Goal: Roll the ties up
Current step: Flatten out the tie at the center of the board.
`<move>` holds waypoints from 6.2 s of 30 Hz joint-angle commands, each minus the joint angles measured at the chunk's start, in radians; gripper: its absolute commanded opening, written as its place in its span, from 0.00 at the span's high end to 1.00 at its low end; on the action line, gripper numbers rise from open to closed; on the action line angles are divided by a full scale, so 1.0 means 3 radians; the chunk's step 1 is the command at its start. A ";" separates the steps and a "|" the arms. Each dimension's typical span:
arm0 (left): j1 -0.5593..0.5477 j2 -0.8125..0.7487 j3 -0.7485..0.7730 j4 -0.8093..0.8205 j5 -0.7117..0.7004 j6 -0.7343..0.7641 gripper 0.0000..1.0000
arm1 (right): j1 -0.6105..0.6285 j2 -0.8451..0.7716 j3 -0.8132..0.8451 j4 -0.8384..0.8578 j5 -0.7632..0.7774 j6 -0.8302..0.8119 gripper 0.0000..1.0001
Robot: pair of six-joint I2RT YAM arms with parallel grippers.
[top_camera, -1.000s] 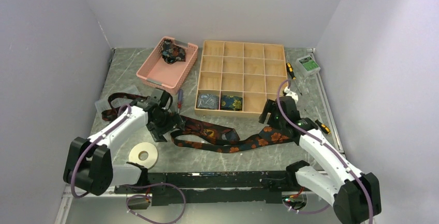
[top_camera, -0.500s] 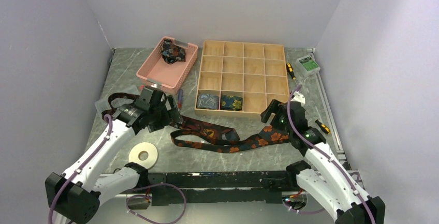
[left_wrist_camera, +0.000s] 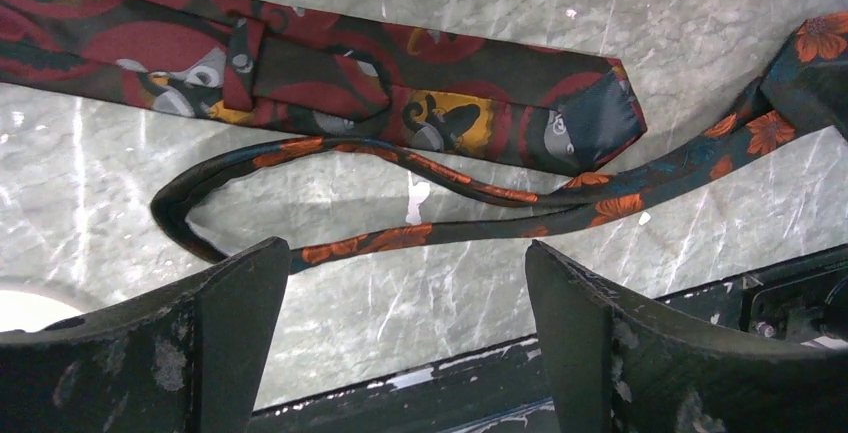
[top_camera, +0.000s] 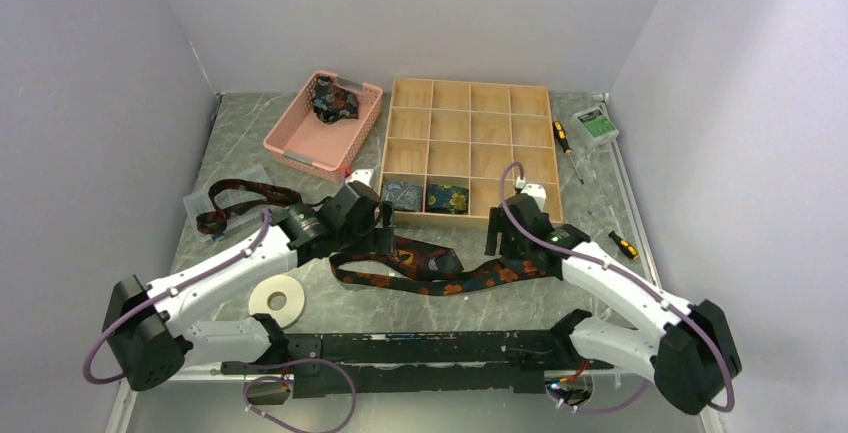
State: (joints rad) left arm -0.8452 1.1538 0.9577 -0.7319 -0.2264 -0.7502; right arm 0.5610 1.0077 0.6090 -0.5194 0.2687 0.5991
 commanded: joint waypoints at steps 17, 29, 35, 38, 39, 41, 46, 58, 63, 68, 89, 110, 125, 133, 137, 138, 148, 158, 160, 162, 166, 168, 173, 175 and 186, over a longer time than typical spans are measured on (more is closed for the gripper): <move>-0.0092 0.0230 -0.0932 0.1948 0.1311 -0.0332 0.17 | 0.0526 0.1331 0.0557 -0.0937 0.0896 0.0790 0.39; -0.0164 0.0200 -0.1094 0.2112 0.1330 -0.0322 0.18 | 0.0499 0.1447 0.0708 -0.1241 0.1126 0.1010 0.99; -0.0169 0.0052 -0.1149 0.2089 0.1237 -0.0330 0.18 | -0.0144 0.0633 0.0814 -0.1457 0.1240 0.0900 1.00; -0.0166 0.0015 -0.1177 0.2108 0.1216 -0.0353 0.18 | -0.0652 0.0247 0.0780 -0.1287 0.1146 0.0715 1.00; -0.0165 0.0011 -0.1192 0.2125 0.1211 -0.0362 0.18 | -0.0815 0.0198 0.0777 -0.1244 0.1113 0.0690 1.00; -0.0168 -0.0007 -0.1213 0.2144 0.1227 -0.0377 0.18 | -0.1142 0.0150 0.0776 -0.1164 0.1003 0.0661 1.00; -0.0167 -0.0042 -0.1272 0.2128 0.1244 -0.0412 0.18 | -0.1269 0.0205 0.0870 -0.1000 0.0495 0.0200 0.69; -0.0212 0.0043 -0.1505 0.2662 0.1506 -0.0529 0.33 | 0.0459 0.1156 0.0678 -0.1207 0.0928 0.0991 0.36; -0.0215 0.0392 -0.1426 0.2675 0.1433 -0.0471 0.49 | 0.0441 0.1566 0.0773 -0.1343 0.1086 0.1066 0.38; -0.0212 0.0830 -0.1325 0.2735 0.1465 -0.0463 0.56 | 0.0405 0.1755 0.0787 -0.1277 0.1084 0.1113 0.38; -0.0160 0.1164 -0.1355 0.2548 0.1082 -0.0614 0.97 | 0.0123 0.1384 0.0713 -0.1257 0.1276 0.1069 1.00; -0.0115 0.1113 -0.1480 0.2589 0.1032 -0.0691 0.97 | 0.0242 0.2071 0.0876 -0.1053 0.1250 0.0800 0.46; -0.0087 0.1055 -0.1530 0.2596 0.1020 -0.0698 0.97 | 0.0089 0.2097 0.0892 -0.1105 0.1281 0.0845 0.62; -0.0081 0.0932 -0.1455 0.2485 0.1006 -0.0606 0.97 | -0.0082 0.2181 0.0902 -0.1025 0.1166 0.0758 0.59; -0.0079 0.1019 -0.1471 0.2538 0.1009 -0.0648 0.97 | -0.0197 0.2079 0.0832 -0.0946 0.1091 0.0712 0.80; -0.0070 0.1046 -0.1474 0.2561 0.1022 -0.0660 0.97 | -0.0210 0.2053 0.0822 -0.0934 0.1081 0.0708 0.85; 0.0010 0.1057 -0.1563 0.2571 0.0935 -0.0773 0.97 | -0.0618 0.1439 0.0674 -0.1015 0.1136 0.0855 1.00; 0.0102 0.0924 -0.1704 0.2620 0.0955 -0.0822 0.97 | -0.1979 0.0551 0.0429 -0.0832 0.0745 0.0712 1.00; 0.0105 0.0891 -0.1706 0.2608 0.0955 -0.0807 0.97 | -0.2241 0.0357 0.0469 -0.0834 0.0707 0.0688 1.00; 0.0100 0.0875 -0.1704 0.2596 0.0967 -0.0791 0.97 | -0.2421 0.0143 0.0523 -0.0864 0.0817 0.0722 1.00; 0.0101 0.0826 -0.1668 0.2555 0.0989 -0.0750 0.97 | -0.2538 -0.0492 0.0571 -0.0619 0.1128 0.0680 0.66; 0.0102 0.0784 -0.1640 0.2523 0.1013 -0.0710 0.97 | -0.2533 -0.0662 0.0659 -0.0412 0.1064 0.0474 0.45; 0.0098 0.0626 -0.1530 0.2358 0.1107 -0.0620 0.97 | -0.2191 -0.0639 0.0957 -0.0296 0.0405 0.0192 0.35; 0.0089 0.0508 -0.1449 0.2217 0.1118 -0.0619 0.95 | -0.1861 -0.0757 0.0794 -0.0018 0.0120 0.0129 0.29; 0.0066 -0.0896 -0.1265 0.0661 0.0132 -0.0692 0.52 | 0.0573 -0.0065 0.0156 0.0979 -0.0313 -0.0108 0.22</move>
State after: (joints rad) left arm -0.8246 1.0149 0.5625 -0.2798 0.0132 -0.9318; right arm 0.6109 0.9188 0.7193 -0.3805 0.2264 0.5938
